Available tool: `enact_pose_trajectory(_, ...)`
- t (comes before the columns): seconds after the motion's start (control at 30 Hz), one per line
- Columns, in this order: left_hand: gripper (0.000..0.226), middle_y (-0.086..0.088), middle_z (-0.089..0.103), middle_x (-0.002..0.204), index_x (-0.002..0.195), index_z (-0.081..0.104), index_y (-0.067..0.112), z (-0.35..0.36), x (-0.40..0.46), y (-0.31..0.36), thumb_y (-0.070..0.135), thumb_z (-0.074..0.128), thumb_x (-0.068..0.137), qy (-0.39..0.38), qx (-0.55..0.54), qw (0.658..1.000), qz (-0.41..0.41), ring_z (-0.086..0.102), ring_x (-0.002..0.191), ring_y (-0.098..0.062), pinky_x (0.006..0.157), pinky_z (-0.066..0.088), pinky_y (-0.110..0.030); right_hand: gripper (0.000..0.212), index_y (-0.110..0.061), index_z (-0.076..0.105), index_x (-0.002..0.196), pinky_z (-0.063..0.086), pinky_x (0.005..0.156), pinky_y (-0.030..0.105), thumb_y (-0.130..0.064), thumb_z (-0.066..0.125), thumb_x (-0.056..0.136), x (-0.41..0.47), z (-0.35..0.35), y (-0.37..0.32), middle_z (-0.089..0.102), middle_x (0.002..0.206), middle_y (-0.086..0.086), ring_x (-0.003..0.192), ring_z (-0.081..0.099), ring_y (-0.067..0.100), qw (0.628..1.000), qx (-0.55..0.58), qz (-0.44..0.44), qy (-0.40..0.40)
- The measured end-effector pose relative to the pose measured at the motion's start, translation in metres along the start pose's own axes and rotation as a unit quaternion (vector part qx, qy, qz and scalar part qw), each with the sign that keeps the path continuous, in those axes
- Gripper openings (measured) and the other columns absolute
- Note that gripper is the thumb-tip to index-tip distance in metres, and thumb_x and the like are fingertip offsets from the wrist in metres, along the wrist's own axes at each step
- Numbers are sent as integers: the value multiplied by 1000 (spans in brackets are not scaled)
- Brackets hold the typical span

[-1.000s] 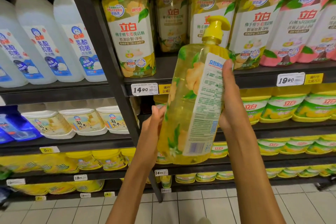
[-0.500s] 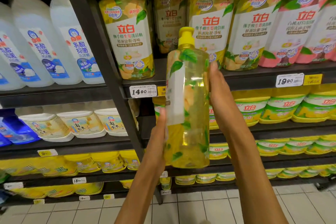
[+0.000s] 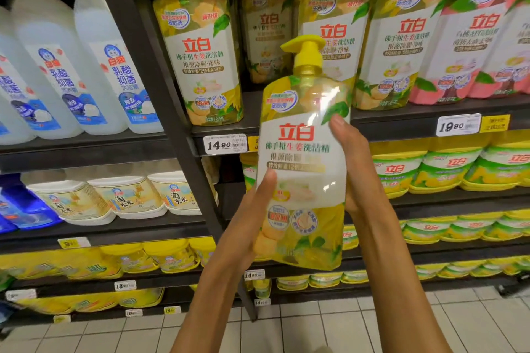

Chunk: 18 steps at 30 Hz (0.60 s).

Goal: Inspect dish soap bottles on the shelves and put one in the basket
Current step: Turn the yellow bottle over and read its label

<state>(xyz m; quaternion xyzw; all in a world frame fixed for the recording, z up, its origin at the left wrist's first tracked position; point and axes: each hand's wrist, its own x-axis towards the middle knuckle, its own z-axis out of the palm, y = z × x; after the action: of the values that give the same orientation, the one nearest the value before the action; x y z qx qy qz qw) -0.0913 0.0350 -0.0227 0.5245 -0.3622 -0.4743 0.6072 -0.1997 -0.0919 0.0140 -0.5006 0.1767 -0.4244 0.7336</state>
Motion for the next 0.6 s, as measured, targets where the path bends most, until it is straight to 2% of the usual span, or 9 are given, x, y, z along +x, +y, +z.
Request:
enact_pose_trajectory(0.07,61,-1,72,113,112,67,32,0,2,-2,72,57,67,17,3,1000,4,68,105,-18,84,57,-32,61,-4,56,126,57,71,30,-43,62,79,-2,0,-1,74,104,9,95,72,23,1000,-13,-7,-24)
enact_pose_trajectory(0.17,60,-2,74,107,114,64,23,2,1,0,63,56,69,47,7,998,44,71,98,-19,75,58,-27,71,-5,51,133,57,76,33,-48,60,78,-2,1,-6,72,111,11,102,70,26,998,-41,-8,-39)
enact_pose_trajectory(0.23,61,1,75,104,113,63,26,3,-1,2,65,60,65,62,22,995,72,71,96,-20,77,59,-30,73,-10,51,134,57,80,35,-53,59,75,-2,2,-12,72,113,9,103,70,25,996,-77,-15,-31)
enact_pose_trajectory(0.33,40,11,75,98,106,61,35,1,-1,9,52,72,72,84,80,985,127,72,90,-12,67,57,-21,77,-11,54,131,58,79,34,-59,62,71,-2,6,-18,74,107,9,98,72,25,996,-83,-23,-14)
enact_pose_trajectory(0.4,48,14,73,100,109,58,33,1,-1,11,49,73,67,84,107,980,143,71,91,-7,67,56,-19,70,-13,59,124,58,74,34,-58,66,71,-3,11,-17,75,103,9,96,72,25,999,-39,-27,14)
enact_pose_trajectory(0.5,65,14,72,104,118,53,31,3,-2,9,56,71,61,65,115,980,150,69,96,-7,70,56,-20,53,-17,63,111,58,67,31,-54,68,72,-7,13,-15,77,96,7,89,74,24,998,-13,-51,24)
enact_pose_trajectory(0.6,85,16,70,108,121,46,32,2,1,10,70,76,52,26,130,982,132,68,100,-7,72,56,-21,47,-28,55,103,57,59,24,-55,70,67,-12,10,-15,77,84,-8,77,75,13,996,-17,-82,25)
